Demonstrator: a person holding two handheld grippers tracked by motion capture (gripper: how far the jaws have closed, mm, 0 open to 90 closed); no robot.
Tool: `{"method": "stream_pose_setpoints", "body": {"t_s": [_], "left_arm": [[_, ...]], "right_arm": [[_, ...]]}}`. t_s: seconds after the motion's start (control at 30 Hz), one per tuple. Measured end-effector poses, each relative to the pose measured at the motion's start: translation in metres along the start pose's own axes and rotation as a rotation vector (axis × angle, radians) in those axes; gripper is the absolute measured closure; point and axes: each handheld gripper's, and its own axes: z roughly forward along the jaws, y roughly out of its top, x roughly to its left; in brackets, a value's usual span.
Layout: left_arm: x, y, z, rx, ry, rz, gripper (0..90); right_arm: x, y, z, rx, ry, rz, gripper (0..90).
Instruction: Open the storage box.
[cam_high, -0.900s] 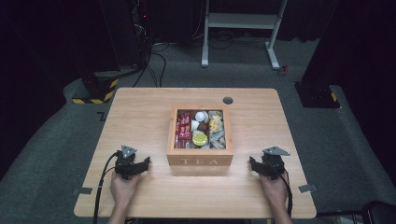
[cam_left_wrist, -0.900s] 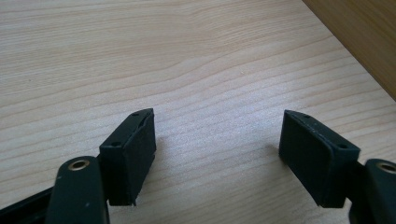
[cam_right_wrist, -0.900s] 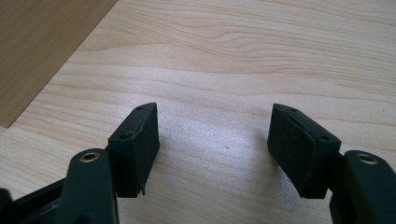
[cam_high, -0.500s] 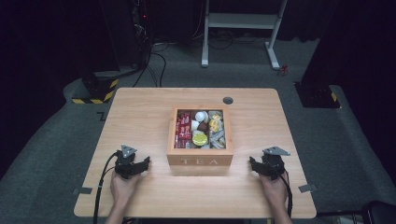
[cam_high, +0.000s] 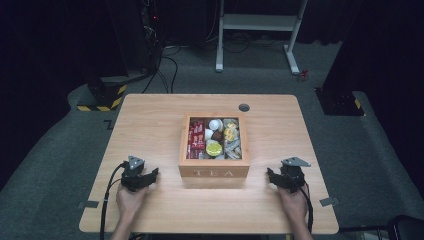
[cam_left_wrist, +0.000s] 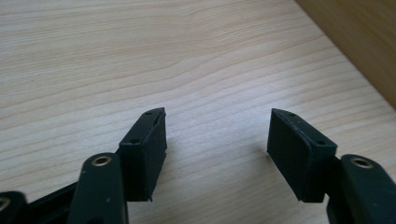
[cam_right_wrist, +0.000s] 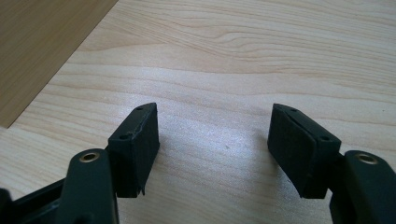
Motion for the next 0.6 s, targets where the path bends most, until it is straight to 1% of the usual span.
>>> {"method": "stream_pose_setpoints", "body": {"t_s": [0.03,0.1,0.13,0.17,0.3,0.4,0.47,0.5,0.57,0.6], "left_arm": [[0.000,0.000,0.000,0.000,0.000,0.000,38.5],[-0.004,0.000,-0.002,-0.011,-0.021,0.017,39.5],[-0.004,0.000,-0.002,-0.011,-0.021,0.017,39.7],[-0.007,-0.001,-0.003,-0.014,-0.037,0.022,40.3],[-0.012,-0.001,-0.006,-0.026,-0.067,0.044,43.3],[-0.017,0.000,-0.008,-0.032,-0.095,0.053,45.2],[-0.018,0.000,-0.009,-0.037,-0.099,0.057,46.0],[-0.020,0.000,-0.009,-0.038,-0.104,0.067,46.5],[-0.024,0.000,-0.010,-0.037,-0.119,0.069,46.9],[-0.024,0.000,-0.010,-0.037,-0.119,0.069,47.2]], "right_arm": [[0.000,0.000,0.000,0.000,0.000,0.000,33.9],[0.000,0.000,0.000,0.000,0.000,0.000,33.9],[0.000,0.000,0.000,-0.001,0.000,0.000,33.9],[0.000,0.000,0.000,-0.001,0.000,0.000,33.8],[0.000,0.000,0.000,0.000,-0.001,0.000,33.9],[0.000,0.000,0.000,0.000,0.000,0.000,33.9],[0.000,0.000,0.000,0.000,-0.001,0.000,33.8],[0.000,0.000,0.000,0.000,0.000,0.000,33.9],[0.000,0.000,0.000,0.000,-0.001,0.000,33.8],[0.000,0.000,0.000,0.000,-0.001,0.000,33.8]]}}
